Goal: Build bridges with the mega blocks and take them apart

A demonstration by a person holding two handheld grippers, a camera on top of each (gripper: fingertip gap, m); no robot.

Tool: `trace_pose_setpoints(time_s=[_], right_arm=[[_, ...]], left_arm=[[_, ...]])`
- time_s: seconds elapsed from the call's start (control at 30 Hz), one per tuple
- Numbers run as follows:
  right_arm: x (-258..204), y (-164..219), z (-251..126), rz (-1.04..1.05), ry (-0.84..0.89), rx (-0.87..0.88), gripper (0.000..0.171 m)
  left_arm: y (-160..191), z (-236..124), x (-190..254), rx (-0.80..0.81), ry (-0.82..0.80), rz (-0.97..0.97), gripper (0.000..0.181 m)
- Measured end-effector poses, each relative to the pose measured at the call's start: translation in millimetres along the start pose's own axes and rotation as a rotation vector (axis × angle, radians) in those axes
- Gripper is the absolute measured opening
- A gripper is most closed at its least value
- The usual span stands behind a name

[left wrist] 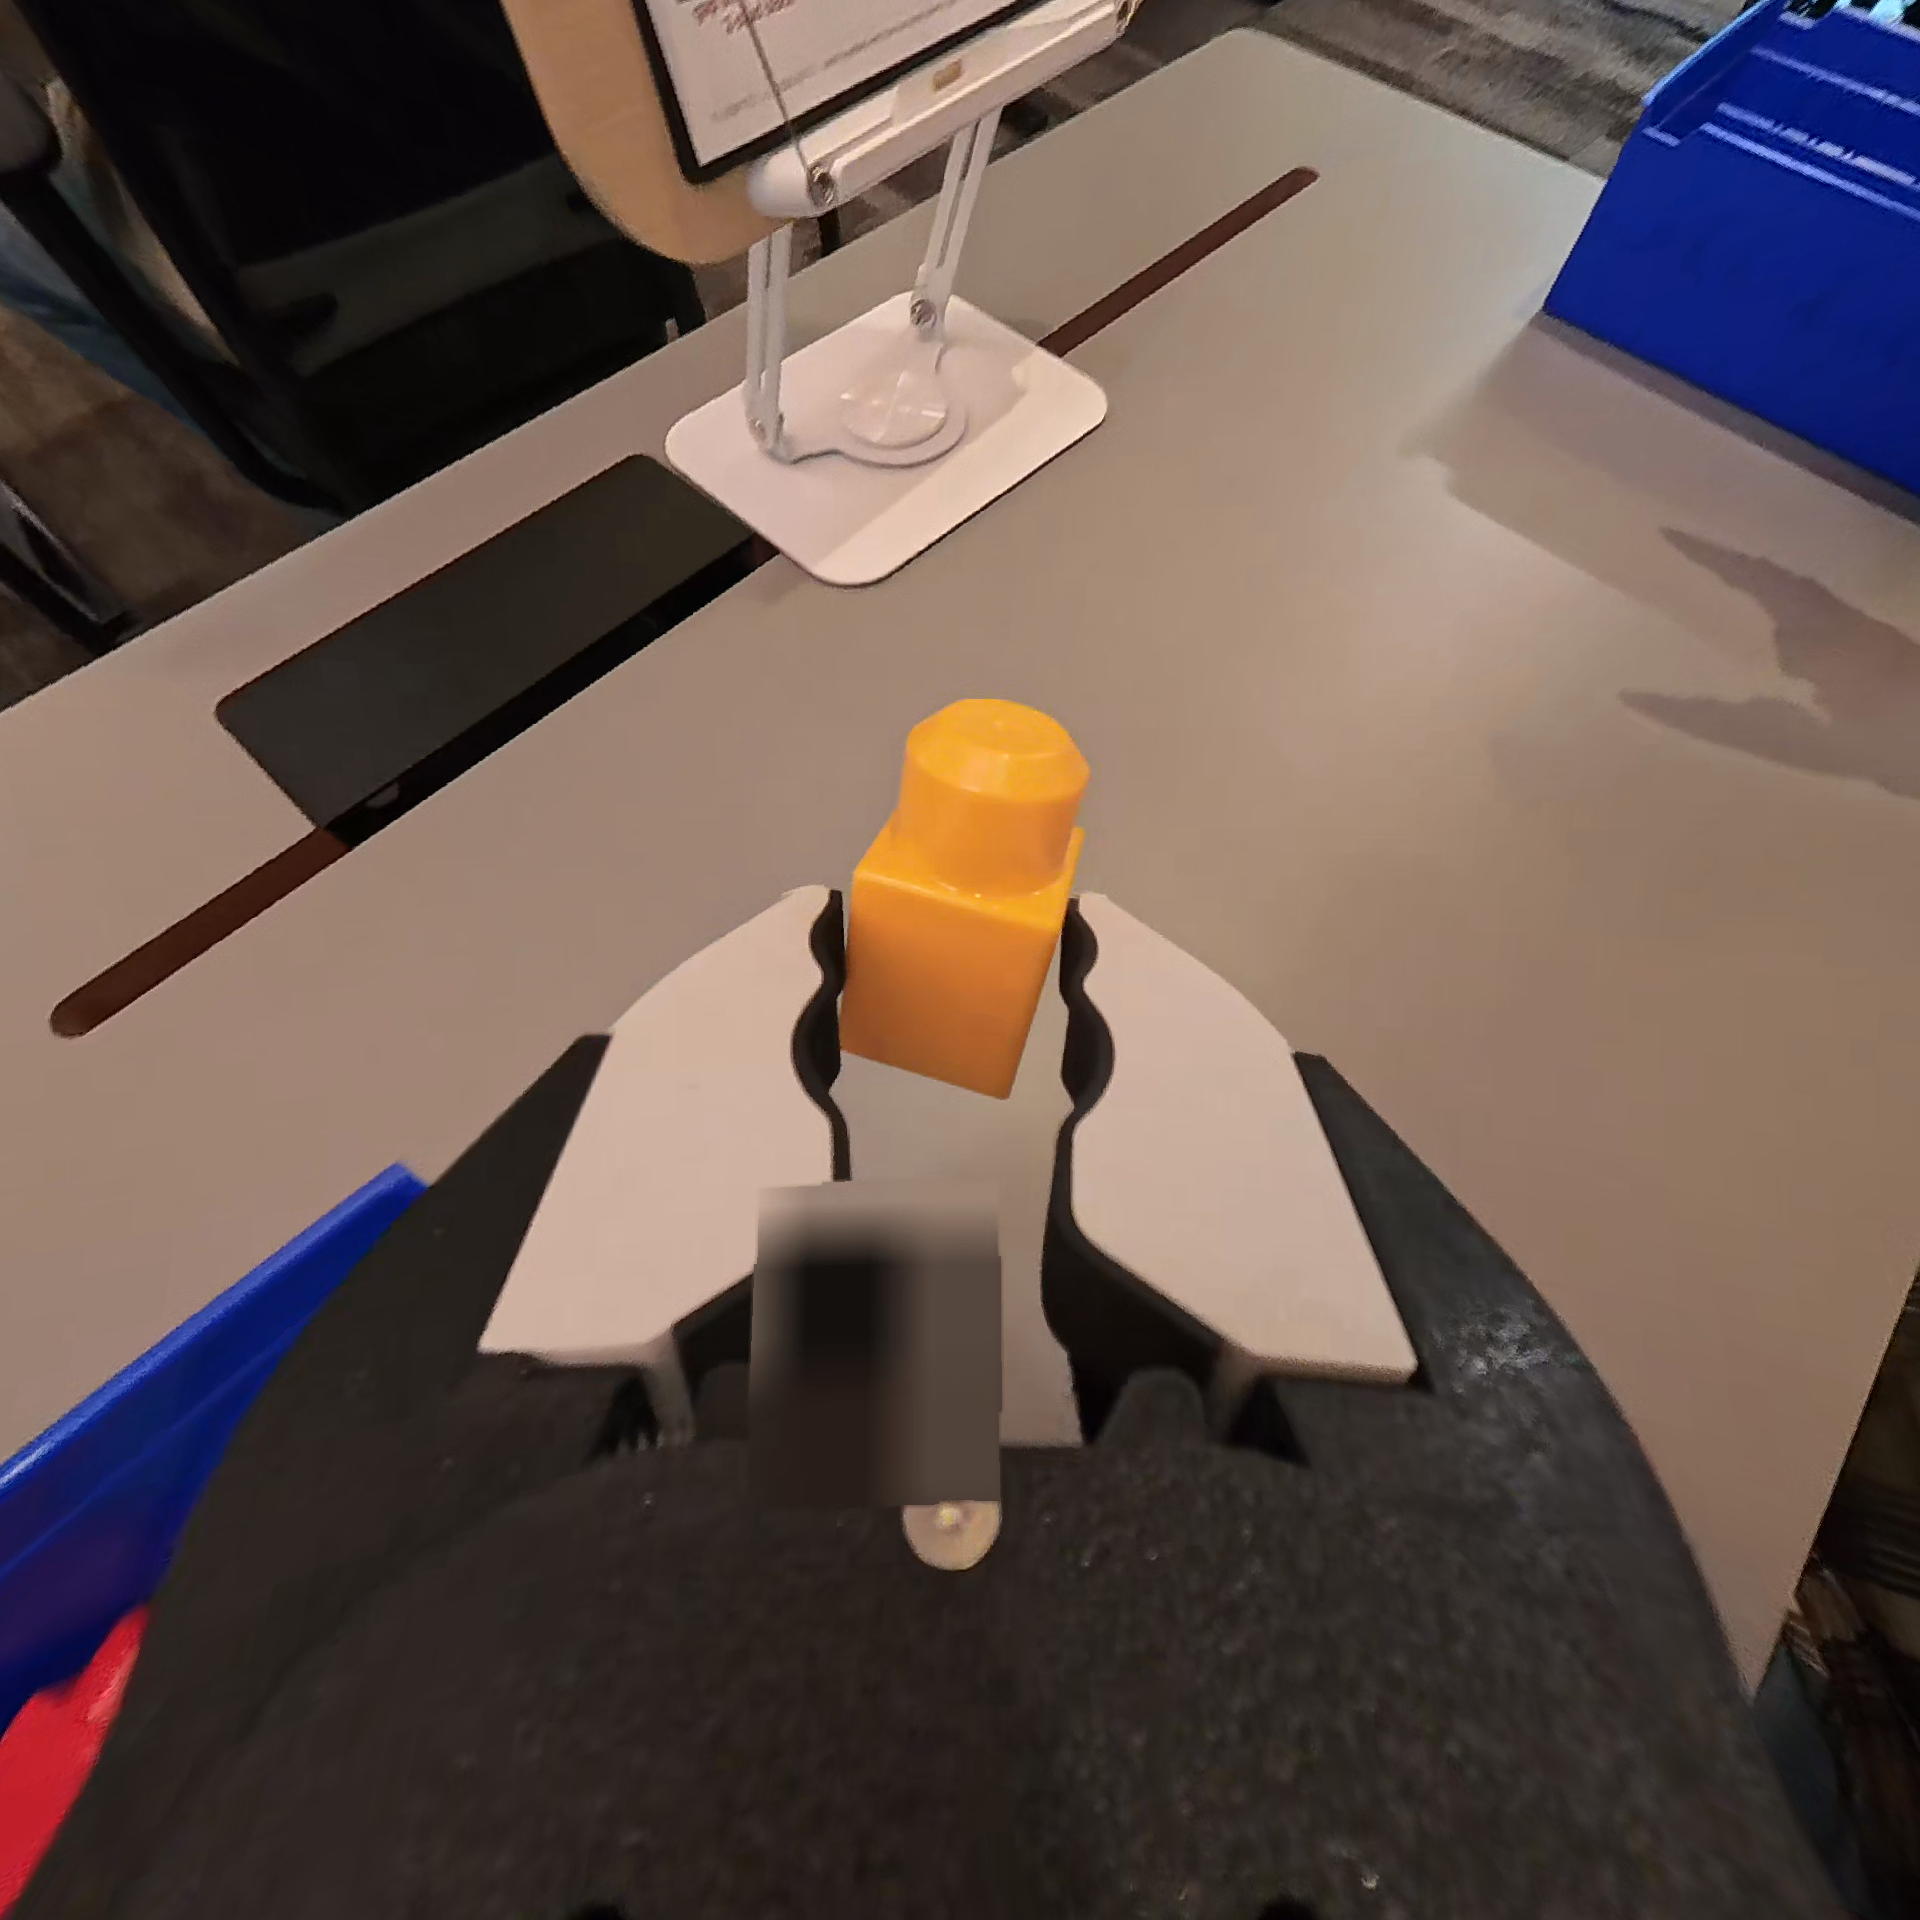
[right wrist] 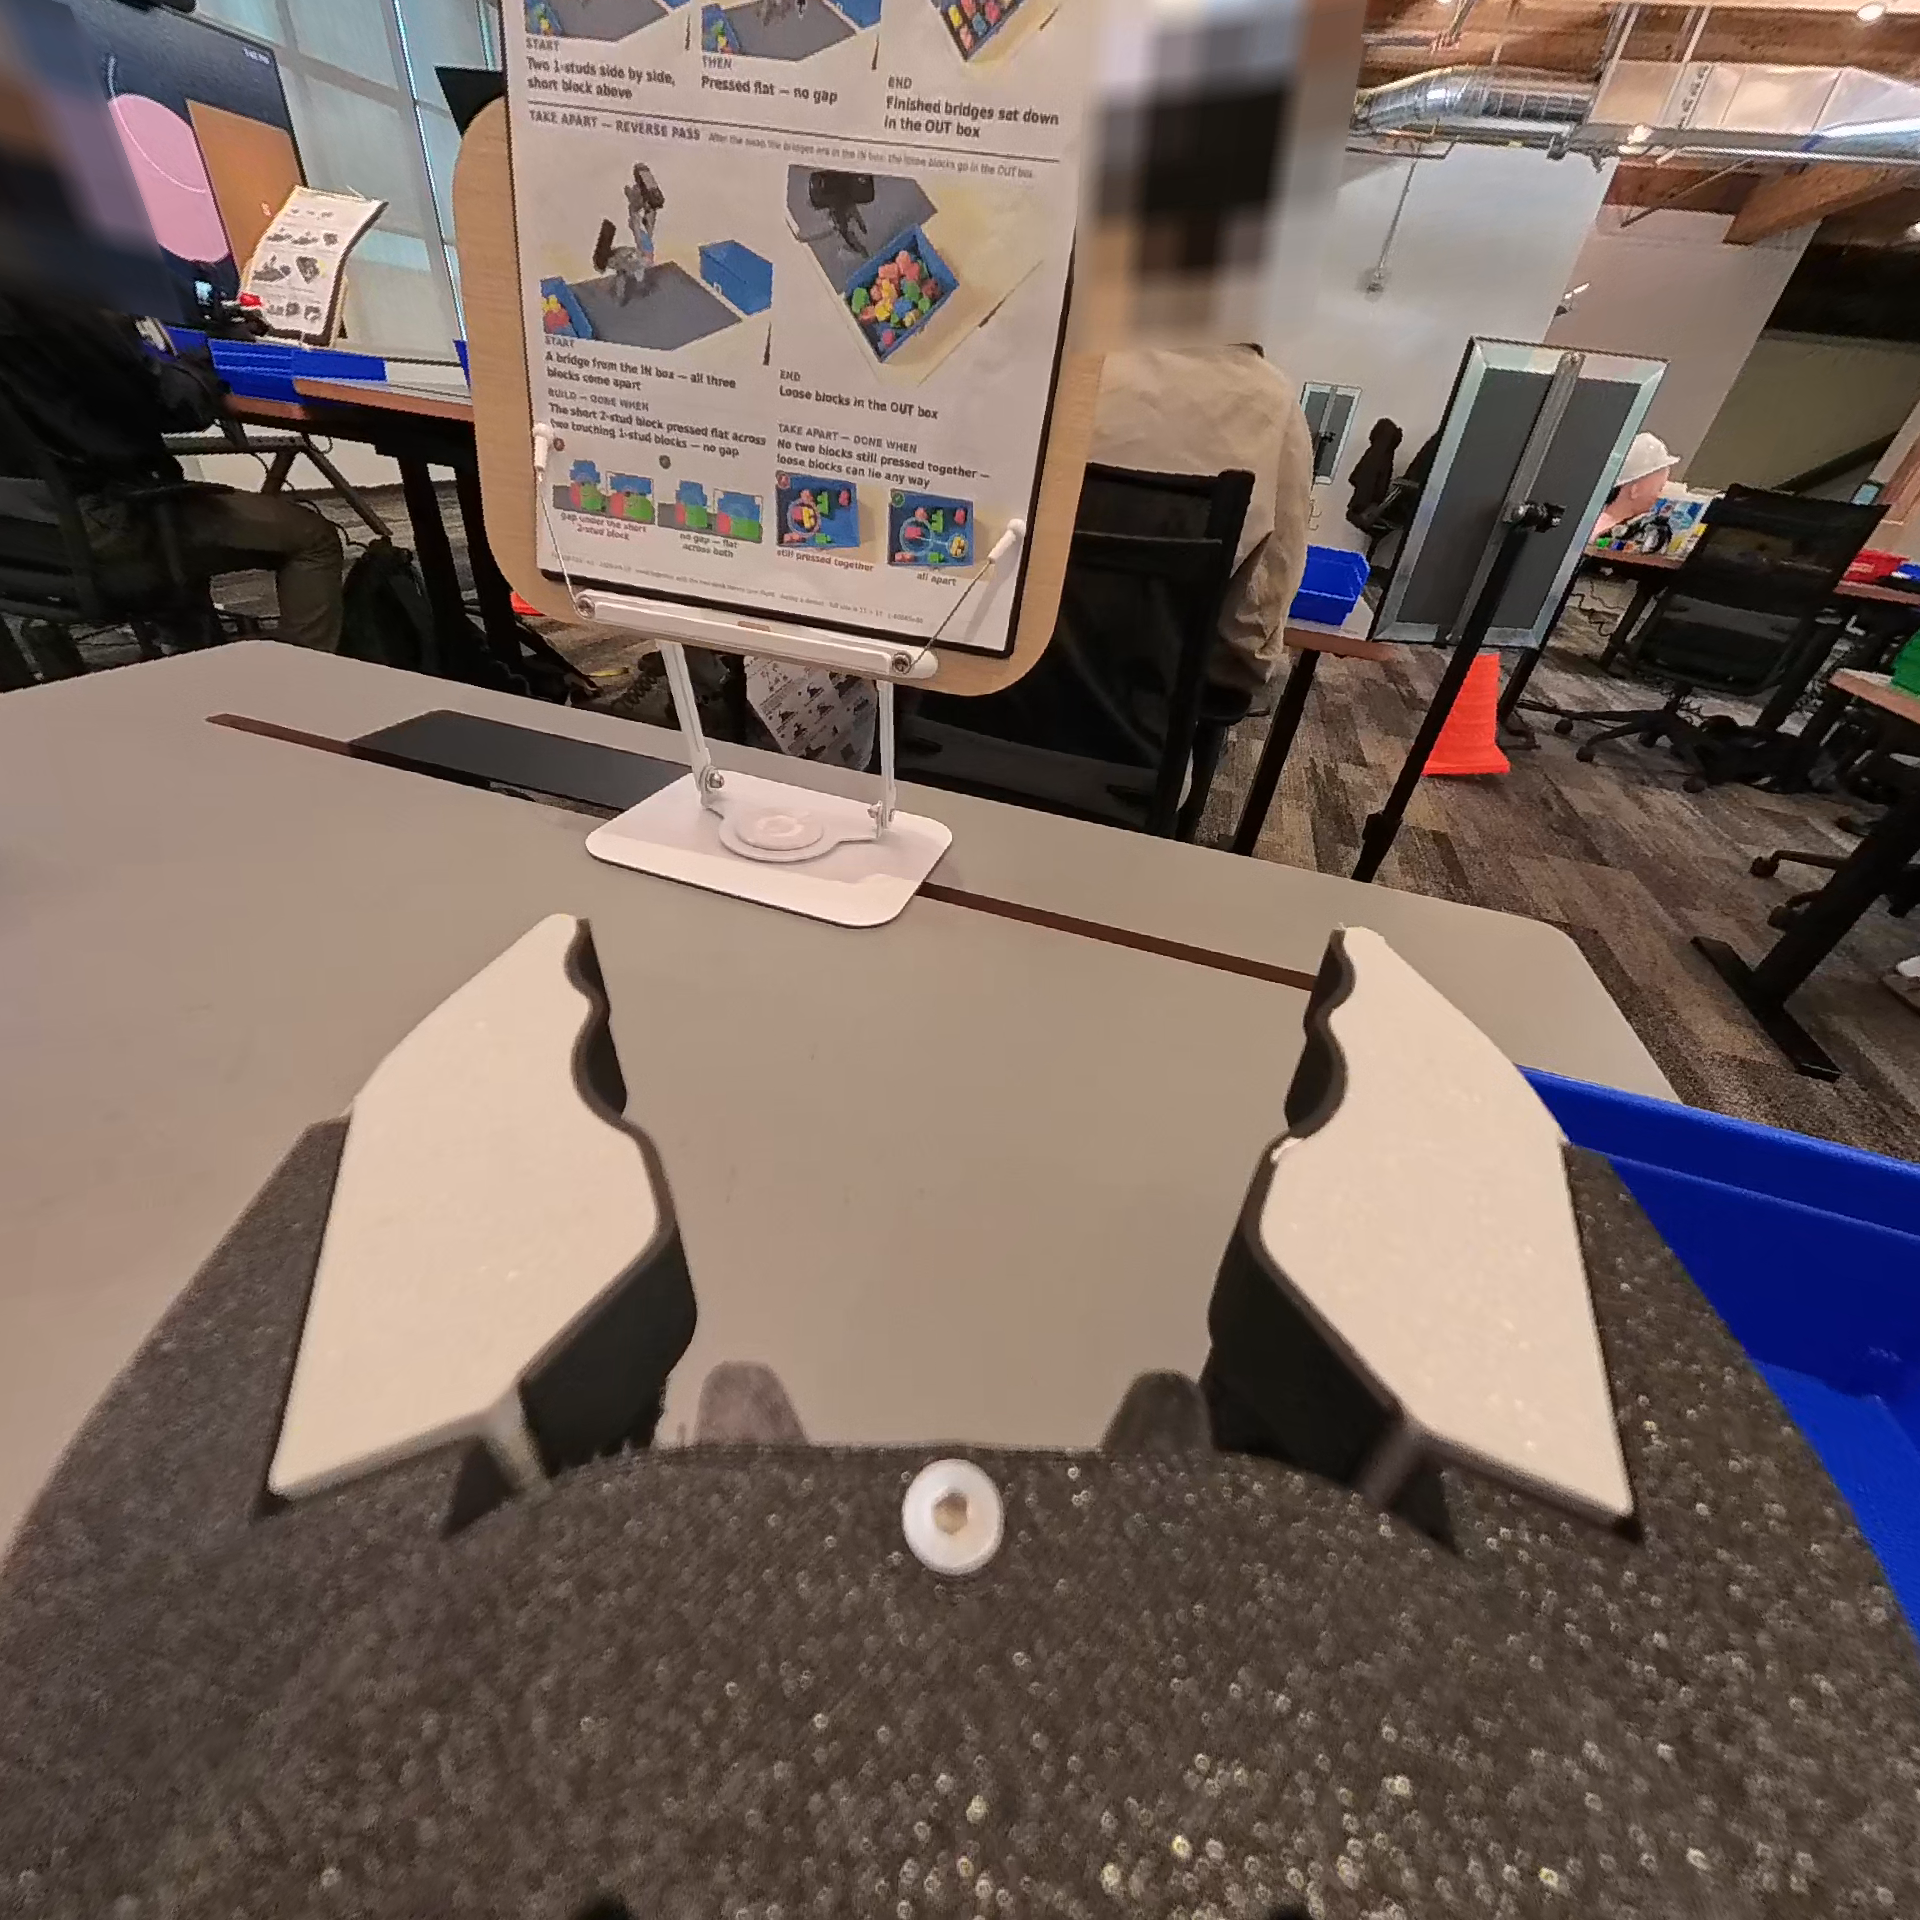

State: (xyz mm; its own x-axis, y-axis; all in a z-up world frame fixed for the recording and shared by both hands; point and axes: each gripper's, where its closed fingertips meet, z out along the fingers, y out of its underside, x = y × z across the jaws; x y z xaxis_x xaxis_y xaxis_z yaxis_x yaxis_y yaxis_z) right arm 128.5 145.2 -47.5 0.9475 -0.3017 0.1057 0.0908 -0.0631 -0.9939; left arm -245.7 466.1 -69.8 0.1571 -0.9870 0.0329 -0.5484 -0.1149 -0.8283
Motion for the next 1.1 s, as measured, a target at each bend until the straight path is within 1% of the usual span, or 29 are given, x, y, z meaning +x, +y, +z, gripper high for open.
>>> trace_pose_setpoints(time_s=[0.3, 0.53, 1.1], right_arm=[[-1.1, 0.1, -0.4, -0.004, -0.004, -0.003, 0.125], [-4.1, 1.2, 1.0, -0.007, -0.012, -0.008, 0.125], [-13.7, 1.6, 2.8, -0.018, -0.033, -0.014, 0.123]], left_arm=[[-13.9, 32.8, 25.2, 0.069, 0.076, -0.002, 0.04], [-15.7, 55.3, 44.3, 0.087, 0.127, 0.005, 0.04], [-20.2, 92.5, 80.8, 0.175, 0.226, -0.019, 0.039]])
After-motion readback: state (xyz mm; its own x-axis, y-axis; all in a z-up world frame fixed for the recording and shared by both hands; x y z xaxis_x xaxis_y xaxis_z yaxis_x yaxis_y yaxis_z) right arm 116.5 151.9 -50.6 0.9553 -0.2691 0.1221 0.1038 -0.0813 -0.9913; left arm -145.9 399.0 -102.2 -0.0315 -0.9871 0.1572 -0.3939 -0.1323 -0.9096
